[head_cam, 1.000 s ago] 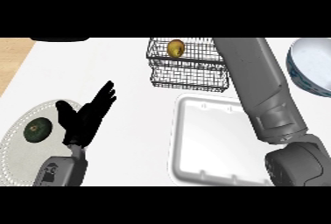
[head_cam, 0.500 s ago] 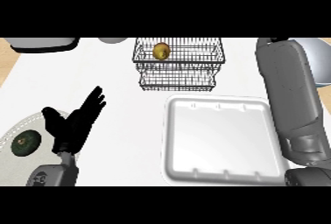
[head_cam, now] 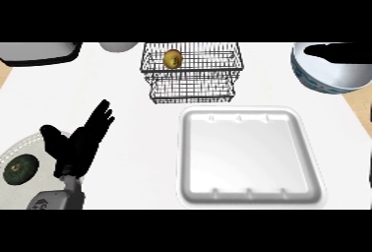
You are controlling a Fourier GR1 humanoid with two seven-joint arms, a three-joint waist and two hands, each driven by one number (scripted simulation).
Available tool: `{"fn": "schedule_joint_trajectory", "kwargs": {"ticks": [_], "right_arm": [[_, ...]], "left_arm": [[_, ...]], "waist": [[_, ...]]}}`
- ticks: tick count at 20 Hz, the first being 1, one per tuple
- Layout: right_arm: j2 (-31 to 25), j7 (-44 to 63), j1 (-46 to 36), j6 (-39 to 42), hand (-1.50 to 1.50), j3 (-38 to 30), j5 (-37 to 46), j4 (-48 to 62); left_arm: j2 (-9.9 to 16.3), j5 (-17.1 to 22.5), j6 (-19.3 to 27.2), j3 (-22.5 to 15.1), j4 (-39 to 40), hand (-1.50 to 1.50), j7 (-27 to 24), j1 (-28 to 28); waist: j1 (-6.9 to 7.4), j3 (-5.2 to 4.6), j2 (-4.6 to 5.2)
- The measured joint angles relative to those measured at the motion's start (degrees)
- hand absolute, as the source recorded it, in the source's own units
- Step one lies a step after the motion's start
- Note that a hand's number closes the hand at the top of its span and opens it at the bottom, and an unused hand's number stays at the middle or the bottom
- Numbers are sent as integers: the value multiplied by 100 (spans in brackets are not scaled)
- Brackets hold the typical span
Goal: Pick the pear from the tray and place it in the tiered basket
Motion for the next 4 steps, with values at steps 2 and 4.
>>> {"fn": "schedule_joint_trajectory", "kwargs": {"ticks": [2,4], "right_arm": [[-253,195,441,392,-150,-224,-323,-640],[-463,297,958,762,-150,-516,-706,-1256]], "left_arm": [[-37,-44,23,-62,-71,0,-8,49],[6,9,-7,-28,-154,0,80,39]], "waist": [[20,-2,13],[52,0,31]]}}
